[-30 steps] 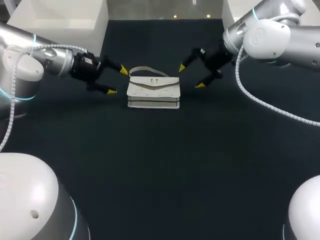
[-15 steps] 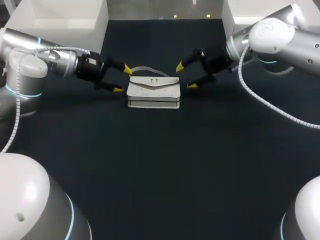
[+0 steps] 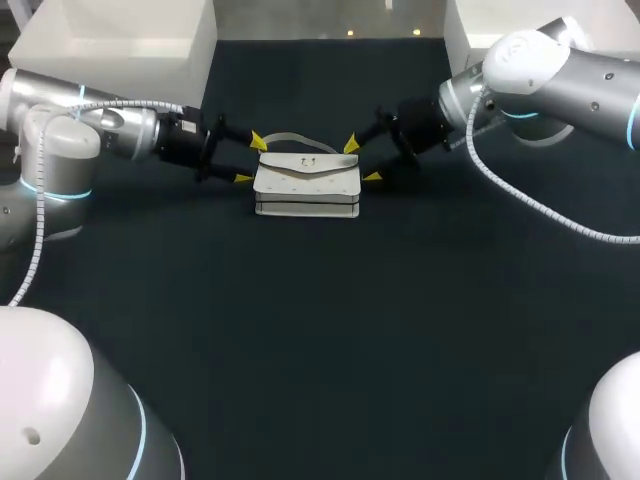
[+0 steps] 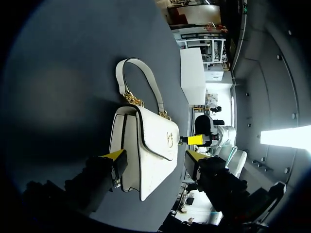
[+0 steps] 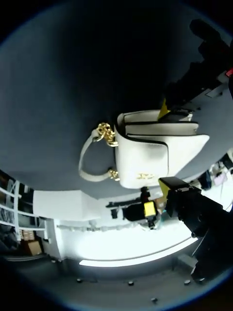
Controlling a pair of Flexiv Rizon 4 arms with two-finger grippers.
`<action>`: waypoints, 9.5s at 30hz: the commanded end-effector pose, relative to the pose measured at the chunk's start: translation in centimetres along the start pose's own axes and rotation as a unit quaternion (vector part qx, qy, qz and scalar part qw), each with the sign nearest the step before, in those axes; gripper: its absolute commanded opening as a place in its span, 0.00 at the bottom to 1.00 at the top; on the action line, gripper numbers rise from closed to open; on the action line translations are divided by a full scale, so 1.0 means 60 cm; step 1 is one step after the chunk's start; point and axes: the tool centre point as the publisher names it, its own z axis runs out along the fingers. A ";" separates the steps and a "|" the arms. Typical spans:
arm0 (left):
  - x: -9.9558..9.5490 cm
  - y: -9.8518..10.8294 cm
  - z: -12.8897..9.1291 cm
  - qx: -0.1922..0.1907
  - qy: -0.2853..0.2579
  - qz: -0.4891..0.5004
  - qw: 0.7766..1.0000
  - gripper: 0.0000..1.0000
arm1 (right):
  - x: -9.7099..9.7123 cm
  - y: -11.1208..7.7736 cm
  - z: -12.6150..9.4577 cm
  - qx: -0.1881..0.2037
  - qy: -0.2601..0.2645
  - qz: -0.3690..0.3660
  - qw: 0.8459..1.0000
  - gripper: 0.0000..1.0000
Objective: Pick up the bag, open it, inspect its contents, close it, and place it on the opposite side
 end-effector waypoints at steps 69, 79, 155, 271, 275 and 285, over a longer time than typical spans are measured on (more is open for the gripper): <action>-0.035 -0.020 0.034 0.011 0.028 -0.023 0.999 0.43 | -0.017 0.004 0.032 0.022 0.057 0.013 0.998 0.00; -0.012 0.003 0.010 0.018 0.041 -0.009 0.999 1.00 | -0.017 -0.007 0.017 0.007 0.053 0.015 0.998 1.00; -0.062 0.013 -0.089 -0.009 -0.050 -0.005 0.999 0.00 | -0.085 -0.031 -0.192 -0.067 -0.165 -0.019 0.984 1.00; -0.190 -0.122 -0.589 0.028 -0.282 0.107 0.953 1.00 | -0.124 -0.021 -0.463 -0.176 -0.480 -0.094 0.855 1.00; -0.167 -0.097 -0.590 0.038 -0.314 0.102 0.943 1.00 | -0.124 -0.021 -0.463 -0.176 -0.480 -0.094 0.855 1.00; -0.127 -0.040 -0.562 0.032 -0.393 0.088 0.915 1.00 | -0.124 -0.021 -0.463 -0.176 -0.480 -0.094 0.855 1.00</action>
